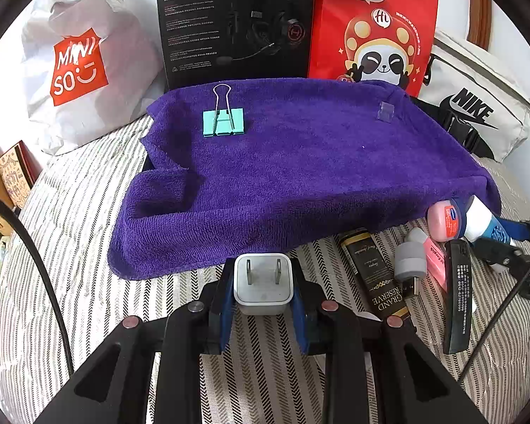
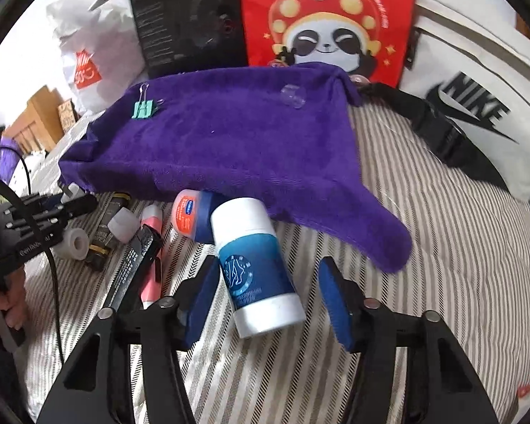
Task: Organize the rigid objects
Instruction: 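Grasp the white-and-blue stick bottle with right gripper while left gripper holds the charger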
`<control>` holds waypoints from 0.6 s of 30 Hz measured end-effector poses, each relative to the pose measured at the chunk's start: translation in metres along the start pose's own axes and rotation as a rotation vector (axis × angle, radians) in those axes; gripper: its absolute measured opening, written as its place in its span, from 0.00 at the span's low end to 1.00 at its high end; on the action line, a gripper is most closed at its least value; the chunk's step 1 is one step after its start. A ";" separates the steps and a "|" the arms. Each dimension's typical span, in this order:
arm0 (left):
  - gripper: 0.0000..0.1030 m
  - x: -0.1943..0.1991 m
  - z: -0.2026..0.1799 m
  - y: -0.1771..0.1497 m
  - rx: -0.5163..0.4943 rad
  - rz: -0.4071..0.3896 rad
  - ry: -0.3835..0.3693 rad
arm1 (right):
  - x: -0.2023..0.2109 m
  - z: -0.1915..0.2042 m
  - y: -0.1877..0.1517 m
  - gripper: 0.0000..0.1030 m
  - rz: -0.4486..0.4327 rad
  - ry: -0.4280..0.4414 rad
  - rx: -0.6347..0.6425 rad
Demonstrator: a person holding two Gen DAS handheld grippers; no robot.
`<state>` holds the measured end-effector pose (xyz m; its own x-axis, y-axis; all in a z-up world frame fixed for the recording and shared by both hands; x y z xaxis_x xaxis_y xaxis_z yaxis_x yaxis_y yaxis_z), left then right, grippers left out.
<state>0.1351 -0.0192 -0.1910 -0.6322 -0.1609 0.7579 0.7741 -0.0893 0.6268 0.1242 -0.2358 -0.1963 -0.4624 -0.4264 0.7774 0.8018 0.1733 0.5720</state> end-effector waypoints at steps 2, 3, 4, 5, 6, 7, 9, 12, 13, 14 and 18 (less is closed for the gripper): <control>0.26 0.000 0.000 0.000 0.000 0.000 0.000 | -0.008 0.003 -0.002 0.50 0.018 -0.018 0.020; 0.26 0.000 0.000 0.000 0.001 0.000 0.000 | -0.009 0.005 -0.003 0.50 0.012 -0.041 0.039; 0.26 0.000 0.000 0.000 0.002 0.000 -0.001 | -0.010 0.008 -0.002 0.50 0.005 -0.065 0.062; 0.26 0.000 0.000 0.000 0.003 0.000 -0.002 | -0.011 0.009 -0.002 0.51 -0.002 -0.078 0.069; 0.26 0.000 0.001 0.000 0.003 0.000 -0.003 | -0.011 0.009 -0.002 0.52 -0.008 -0.077 0.063; 0.26 0.000 0.001 0.000 0.003 0.000 -0.003 | -0.011 0.008 -0.002 0.52 -0.017 -0.069 0.052; 0.26 0.000 0.000 0.000 0.003 0.000 -0.004 | -0.011 0.007 -0.002 0.54 -0.031 -0.058 0.052; 0.26 0.001 0.001 0.000 0.005 0.000 -0.007 | -0.011 0.007 -0.002 0.55 -0.031 -0.056 0.054; 0.26 0.000 0.001 0.000 0.005 0.000 -0.008 | -0.012 0.007 -0.002 0.55 -0.031 -0.057 0.057; 0.25 0.001 0.001 0.000 0.004 -0.001 -0.008 | -0.012 0.008 -0.002 0.56 -0.032 -0.057 0.059; 0.25 0.001 0.001 0.000 0.006 -0.001 -0.009 | -0.012 0.007 -0.001 0.57 -0.035 -0.051 0.057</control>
<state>0.1344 -0.0187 -0.1902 -0.6330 -0.1520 0.7591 0.7735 -0.0834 0.6283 0.1263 -0.2244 -0.2042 -0.5095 -0.3874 0.7683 0.7627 0.2102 0.6117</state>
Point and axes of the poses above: each gripper's, at about its wrist camera, not at the fingertips, and x roughly against the way its jaws point, z to its left, y to its top, the point moved 6 cm from there along -x, roughly the way its jaws point, and after that the axes turned 13 degrees about y, right-handed, at the moved point
